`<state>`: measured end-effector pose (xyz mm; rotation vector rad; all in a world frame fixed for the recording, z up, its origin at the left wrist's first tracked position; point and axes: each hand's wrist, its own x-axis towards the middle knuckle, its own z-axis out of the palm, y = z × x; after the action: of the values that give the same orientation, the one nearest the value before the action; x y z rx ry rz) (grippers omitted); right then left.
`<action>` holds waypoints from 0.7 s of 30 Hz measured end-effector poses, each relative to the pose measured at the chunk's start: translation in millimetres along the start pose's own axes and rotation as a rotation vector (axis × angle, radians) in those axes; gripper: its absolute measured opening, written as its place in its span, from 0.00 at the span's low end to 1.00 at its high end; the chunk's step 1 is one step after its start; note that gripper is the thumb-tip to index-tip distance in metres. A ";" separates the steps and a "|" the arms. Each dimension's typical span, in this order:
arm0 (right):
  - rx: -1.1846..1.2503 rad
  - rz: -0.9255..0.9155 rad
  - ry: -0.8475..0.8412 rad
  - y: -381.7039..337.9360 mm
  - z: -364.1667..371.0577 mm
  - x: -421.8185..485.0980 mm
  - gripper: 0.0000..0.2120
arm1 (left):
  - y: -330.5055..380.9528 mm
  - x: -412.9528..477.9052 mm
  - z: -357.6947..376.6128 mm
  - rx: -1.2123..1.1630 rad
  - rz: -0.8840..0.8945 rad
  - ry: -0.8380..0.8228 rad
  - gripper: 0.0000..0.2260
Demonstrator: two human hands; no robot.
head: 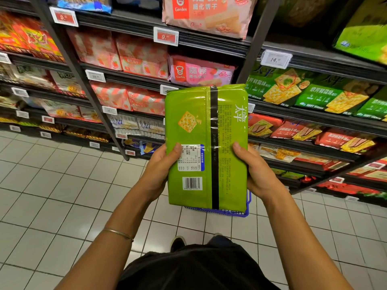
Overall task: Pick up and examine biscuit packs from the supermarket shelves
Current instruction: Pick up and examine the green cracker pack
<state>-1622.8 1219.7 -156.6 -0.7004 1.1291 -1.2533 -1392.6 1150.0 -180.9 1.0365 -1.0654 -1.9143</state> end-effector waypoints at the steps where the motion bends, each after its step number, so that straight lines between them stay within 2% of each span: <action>1: -0.010 0.000 -0.005 0.6 -0.7 0.8 0.17 | -0.4 0.1 -0.5 0.002 0.004 0.000 0.19; 4: -0.052 -0.005 0.018 2.1 -3.3 4.1 0.25 | -1.8 0.7 -2.1 0.067 0.074 0.018 0.18; 6: -0.103 -0.038 0.095 4.6 -2.8 7.4 0.31 | -1.8 0.7 -1.7 0.152 0.173 0.017 0.18; 9: -0.303 -0.127 0.359 14.7 6.3 12.4 0.41 | 0.1 0.2 3.7 0.363 0.332 0.083 0.22; 11: -0.472 -0.156 0.613 24.0 17.9 12.6 0.45 | 1.7 -0.6 13.4 0.572 0.376 0.211 0.24; 13: -0.545 -0.188 0.717 36.2 29.5 10.9 0.45 | 4.0 -4.9 28.1 0.769 0.388 0.368 0.25; 14: -0.506 -0.197 0.667 42.7 34.6 10.1 0.45 | 5.9 -7.8 36.4 0.832 0.407 0.429 0.25; 16: -0.255 -0.165 0.462 47.2 45.9 10.4 0.43 | 11.3 -12.9 50.2 0.877 0.465 0.446 0.24; 19: 0.142 -0.116 0.160 34.3 42.1 11.1 0.41 | 20.1 -18.4 57.1 0.922 0.475 0.188 0.27; 21: 0.348 -0.086 0.059 21.5 34.1 7.3 0.44 | 30.9 -19.6 57.6 0.974 0.465 -0.015 0.32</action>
<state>-1583.8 1212.0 -166.5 -0.4553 0.9032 -1.5066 -1429.0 1172.7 -127.8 1.1009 -2.1145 -0.9903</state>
